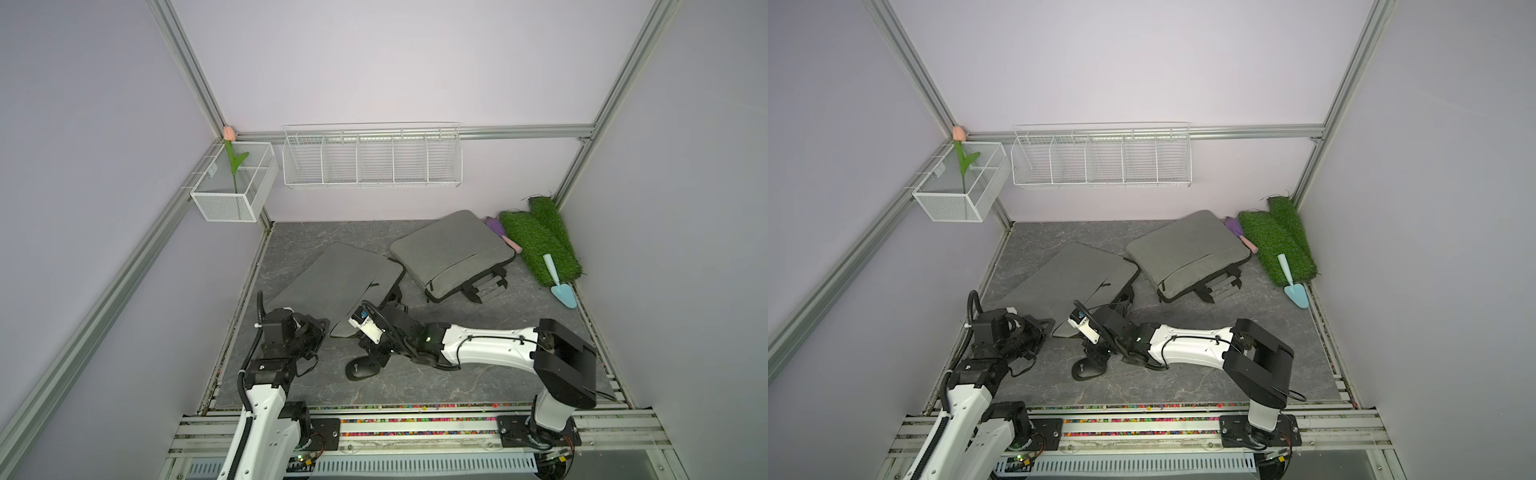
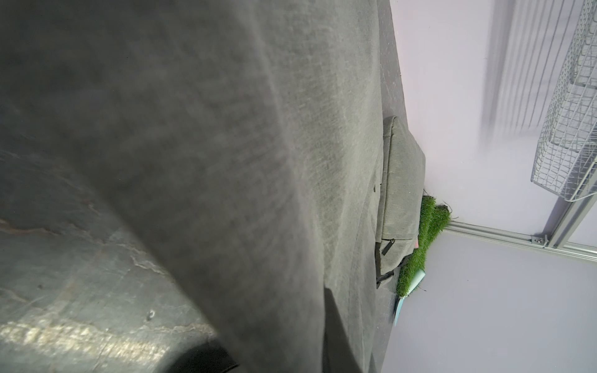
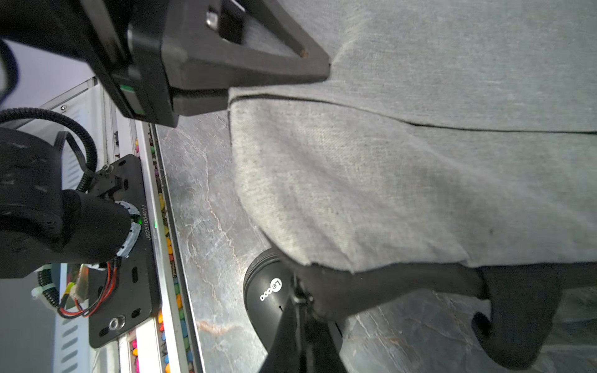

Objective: Put the mouse into the laptop bag
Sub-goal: Unzip the zipper on the zippered laptop bag.

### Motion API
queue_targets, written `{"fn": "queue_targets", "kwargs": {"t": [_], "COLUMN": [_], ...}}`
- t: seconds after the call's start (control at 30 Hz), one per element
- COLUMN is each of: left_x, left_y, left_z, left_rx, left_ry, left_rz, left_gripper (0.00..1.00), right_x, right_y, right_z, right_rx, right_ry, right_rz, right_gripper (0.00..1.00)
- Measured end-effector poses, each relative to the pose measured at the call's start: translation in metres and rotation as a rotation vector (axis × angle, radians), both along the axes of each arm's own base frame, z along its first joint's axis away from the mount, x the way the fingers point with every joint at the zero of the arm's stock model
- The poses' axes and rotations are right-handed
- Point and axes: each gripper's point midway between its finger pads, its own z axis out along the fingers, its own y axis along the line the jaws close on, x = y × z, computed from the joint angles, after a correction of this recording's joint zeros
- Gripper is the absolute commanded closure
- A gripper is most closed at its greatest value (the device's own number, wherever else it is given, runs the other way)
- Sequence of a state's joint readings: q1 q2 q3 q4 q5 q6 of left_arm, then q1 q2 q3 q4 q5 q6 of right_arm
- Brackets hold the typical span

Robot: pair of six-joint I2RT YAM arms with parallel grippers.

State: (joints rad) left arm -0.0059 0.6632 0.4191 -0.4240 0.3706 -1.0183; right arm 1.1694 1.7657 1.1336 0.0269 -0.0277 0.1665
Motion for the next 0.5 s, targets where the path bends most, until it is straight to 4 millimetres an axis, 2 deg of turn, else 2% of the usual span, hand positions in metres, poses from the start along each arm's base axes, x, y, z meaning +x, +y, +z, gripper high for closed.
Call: {"fn": "queue_targets", "kwargs": {"t": [0.07, 0.1, 0.13, 0.3, 0.5], "left_x": [0.000, 0.000, 0.000, -0.002, -0.023], "left_y": [-0.001, -0.002, -0.003, -0.014, -0.018], "left_z": [0.001, 0.003, 0.006, 0.023, 0.025], "left_rx": [0.000, -0.008, -0.022, -0.134, -0.225], "left_ry": [-0.004, -0.008, -0.018, -0.089, -0.110], "left_rz": [-0.005, -0.011, -0.014, -0.025, 0.003], "left_gripper": [0.50, 0.16, 0.00, 0.02, 0.00], "right_x": [-0.002, -0.003, -0.003, -0.002, 0.008], "right_y": [0.001, 0.001, 0.001, 0.015, 0.045], "right_z": [0.000, 0.000, 0.001, 0.008, 0.017], "right_rx": [0.000, 0.000, 0.001, 0.023, 0.061], "right_ry": [0.001, 0.008, 0.016, 0.076, 0.104], "right_rz": [0.011, 0.017, 0.018, 0.022, 0.022], "right_gripper": [0.94, 0.94, 0.94, 0.94, 0.94]}}
